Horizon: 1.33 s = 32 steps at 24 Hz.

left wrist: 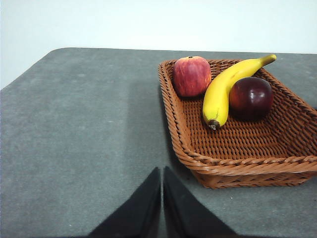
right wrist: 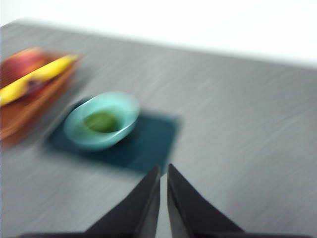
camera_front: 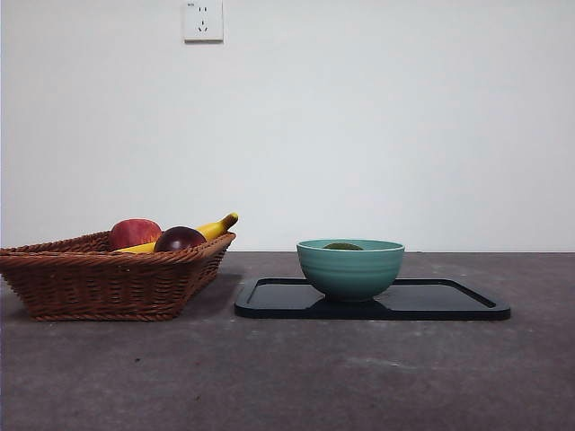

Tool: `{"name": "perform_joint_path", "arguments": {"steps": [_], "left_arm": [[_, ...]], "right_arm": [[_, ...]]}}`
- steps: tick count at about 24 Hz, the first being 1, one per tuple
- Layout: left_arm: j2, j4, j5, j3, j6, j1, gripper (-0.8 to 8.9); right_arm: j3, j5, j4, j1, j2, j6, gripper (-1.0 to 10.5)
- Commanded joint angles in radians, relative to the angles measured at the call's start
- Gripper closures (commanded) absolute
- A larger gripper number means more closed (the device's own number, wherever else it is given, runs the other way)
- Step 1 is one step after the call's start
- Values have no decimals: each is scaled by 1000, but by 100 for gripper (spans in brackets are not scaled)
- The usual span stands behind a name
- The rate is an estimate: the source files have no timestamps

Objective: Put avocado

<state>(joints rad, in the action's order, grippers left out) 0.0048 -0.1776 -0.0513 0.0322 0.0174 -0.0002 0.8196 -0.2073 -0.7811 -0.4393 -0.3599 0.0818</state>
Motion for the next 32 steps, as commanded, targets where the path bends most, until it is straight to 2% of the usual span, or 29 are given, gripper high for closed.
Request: {"name": "perform_joint_path", "arguments": {"steps": [1, 3, 5, 10, 16, 27, 32], "left_arm": [[-2, -9, 2, -21, 5, 2, 807], [-2, -9, 2, -21, 5, 2, 807], [-2, -9, 2, -21, 5, 2, 807], [-2, -9, 2, -21, 5, 2, 807], [-2, -10, 2, -20, 5, 2, 807], [-2, -10, 2, -20, 5, 2, 807], [-2, -10, 2, -20, 5, 2, 807]], "right_arm": [[-198, 6, 313, 125, 67, -129, 928], [-396, 27, 518, 222, 154, -125, 928], [-557, 78, 616, 301, 240, -122, 928], [-728, 107, 639, 405, 360, -119, 928], [-790, 106, 639, 454, 356, -120, 928], [-809, 109, 608, 467, 356, -126, 928], [-809, 152, 607, 478, 356, -128, 928]]}}
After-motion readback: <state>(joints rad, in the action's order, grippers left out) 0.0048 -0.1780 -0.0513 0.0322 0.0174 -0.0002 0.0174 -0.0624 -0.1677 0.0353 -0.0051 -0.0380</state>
